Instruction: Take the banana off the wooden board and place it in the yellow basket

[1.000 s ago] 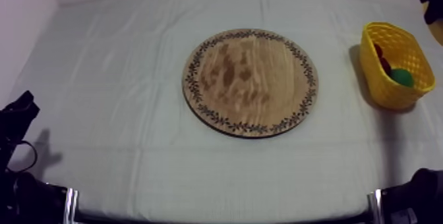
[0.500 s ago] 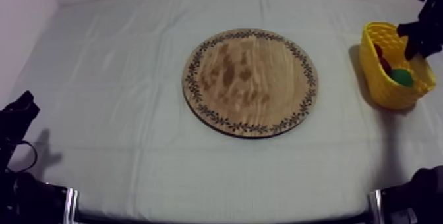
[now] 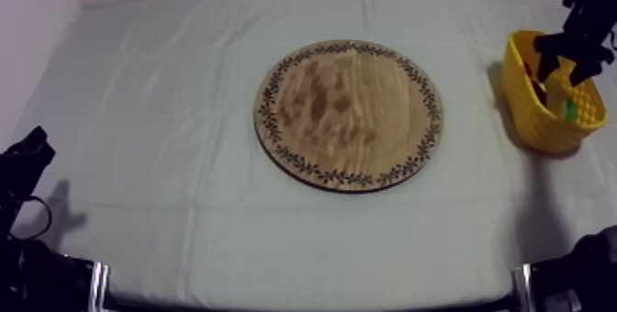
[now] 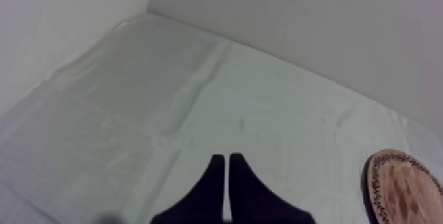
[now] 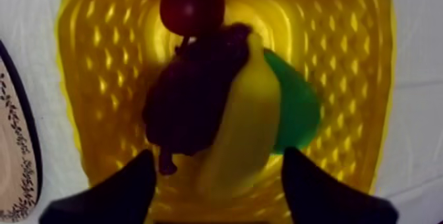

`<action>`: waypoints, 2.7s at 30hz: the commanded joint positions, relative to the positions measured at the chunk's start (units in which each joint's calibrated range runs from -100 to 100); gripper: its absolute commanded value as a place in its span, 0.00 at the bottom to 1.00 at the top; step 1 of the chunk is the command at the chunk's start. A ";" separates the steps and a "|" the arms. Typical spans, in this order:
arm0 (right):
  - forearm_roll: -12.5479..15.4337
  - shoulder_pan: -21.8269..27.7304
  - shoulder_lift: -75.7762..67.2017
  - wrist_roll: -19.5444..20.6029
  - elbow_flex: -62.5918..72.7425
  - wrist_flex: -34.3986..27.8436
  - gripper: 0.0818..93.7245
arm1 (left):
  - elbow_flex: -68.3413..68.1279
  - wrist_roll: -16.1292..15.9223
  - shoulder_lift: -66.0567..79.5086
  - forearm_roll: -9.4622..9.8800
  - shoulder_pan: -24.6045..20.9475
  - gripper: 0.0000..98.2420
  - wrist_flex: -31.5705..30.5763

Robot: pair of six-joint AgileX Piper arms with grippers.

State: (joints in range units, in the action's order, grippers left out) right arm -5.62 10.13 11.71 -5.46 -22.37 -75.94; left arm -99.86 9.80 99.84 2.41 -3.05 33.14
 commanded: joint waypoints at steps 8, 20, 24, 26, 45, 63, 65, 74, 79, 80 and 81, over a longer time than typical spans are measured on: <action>-0.06 -0.32 0.46 0.11 1.20 -0.76 0.86 | -0.03 -0.01 -0.02 0.01 -0.02 0.00 0.00; 0.36 0.41 -1.79 -0.18 1.46 -1.56 0.91 | -0.03 -0.01 -0.02 0.01 -0.02 0.00 0.00; 0.64 1.09 -5.12 -1.03 0.78 -0.97 0.88 | -0.03 -0.01 -0.02 0.01 -0.02 0.00 0.00; 0.70 1.33 -7.44 -1.41 -0.21 0.00 0.84 | -0.03 -0.01 -0.02 0.01 -0.02 0.00 0.00; 9.30 6.24 -34.72 -8.69 -22.81 25.68 0.42 | -0.03 -0.01 -0.02 0.01 -0.02 0.00 0.00; 29.58 10.06 -58.57 -32.89 -51.94 42.42 0.18 | -0.03 -0.01 -0.02 0.01 -0.02 0.00 0.00; 32.41 10.30 -60.96 -36.15 -54.84 42.74 0.14 | -0.03 -0.01 -0.02 0.01 -0.02 0.00 0.00; 39.36 10.25 -72.86 -43.81 -66.12 42.12 0.01 | -0.03 -0.01 -0.02 0.01 -0.02 0.00 0.00; 38.47 9.57 -79.76 -41.46 -69.89 41.26 0.01 | -0.03 -0.01 -0.02 0.01 -0.02 0.00 0.00; 37.87 9.45 -80.97 -40.30 -70.08 40.70 0.01 | -0.03 -0.01 -0.02 0.01 -0.02 0.00 0.00; 37.03 9.34 -82.22 -39.04 -70.18 39.85 0.01 | -0.03 -0.01 -0.02 0.01 -0.02 0.00 0.00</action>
State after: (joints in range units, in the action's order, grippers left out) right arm 32.28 19.51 -68.05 -49.54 -92.61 -35.62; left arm -99.86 9.80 99.84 2.41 -3.05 33.14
